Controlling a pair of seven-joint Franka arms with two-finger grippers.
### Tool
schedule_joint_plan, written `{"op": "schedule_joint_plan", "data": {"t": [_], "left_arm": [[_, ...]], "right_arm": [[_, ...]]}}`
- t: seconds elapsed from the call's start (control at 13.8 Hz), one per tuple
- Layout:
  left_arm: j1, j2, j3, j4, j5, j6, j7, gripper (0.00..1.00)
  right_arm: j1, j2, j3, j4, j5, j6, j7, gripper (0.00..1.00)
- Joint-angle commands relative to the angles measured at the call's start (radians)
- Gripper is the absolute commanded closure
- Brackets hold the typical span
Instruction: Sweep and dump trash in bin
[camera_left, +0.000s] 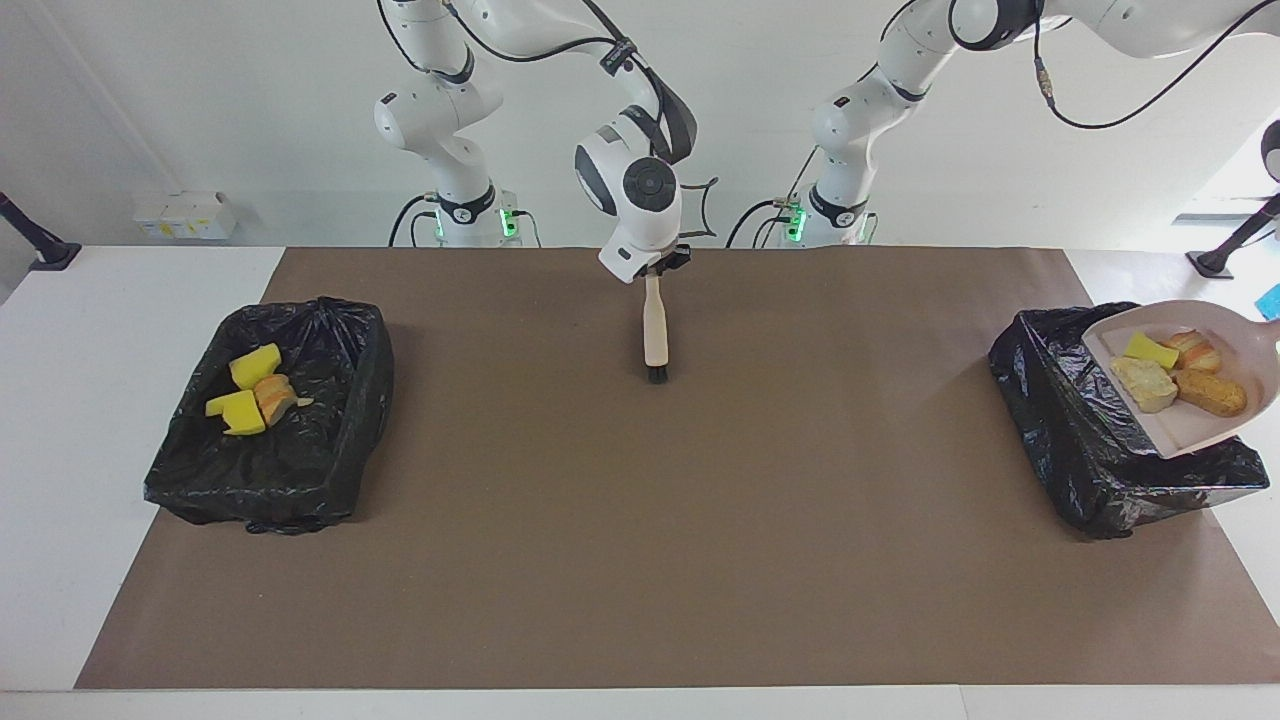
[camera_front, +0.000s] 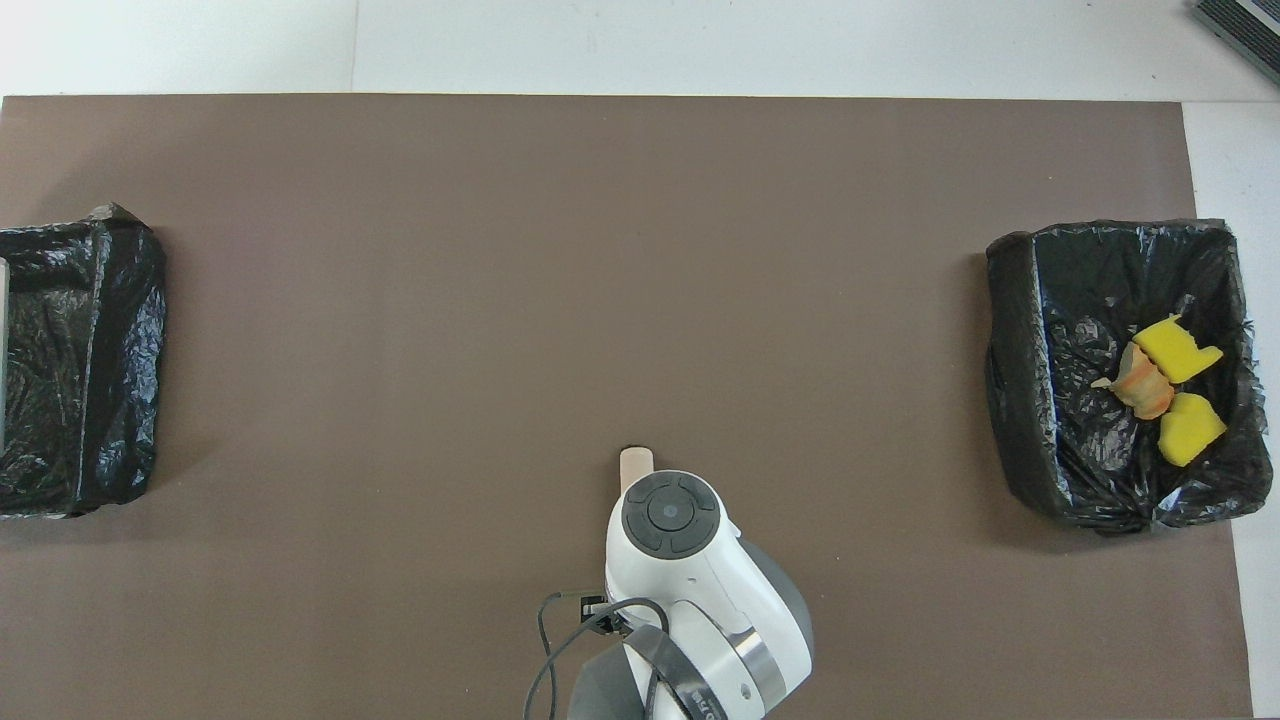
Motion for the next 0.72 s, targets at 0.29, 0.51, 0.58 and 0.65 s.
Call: {"op": "schedule_joint_plan", "data": {"t": [0.29,0.51,0.58,0.65], "left_arm": [[-0.123,-0.171,0.011,-0.265,0.414,0.026,-0.201,1.00],[-0.142,-0.186,0.011,-0.257,0.563,0.028,-0.204,1.00],[-0.140,-0.192,0.009,-0.251,0.591,0.031,-0.204,1.00],[-0.140,-0.210,0.008,-0.251,0.591,0.051,-0.203,1.00]], "right_arm": [[-0.064,-0.002,-0.006,0.083,-0.134,0.000,-0.022,0.00],[-0.175,-0.046,-0.006,0.173,-0.247,-0.101,-0.031,0.00],[-0.220,-0.052,-0.003,0.219,-0.281,-0.142,-0.034,0.00],[-0.258,-0.054,-0.005,0.267,-0.312,-0.184,-0.058,0.00]]}}
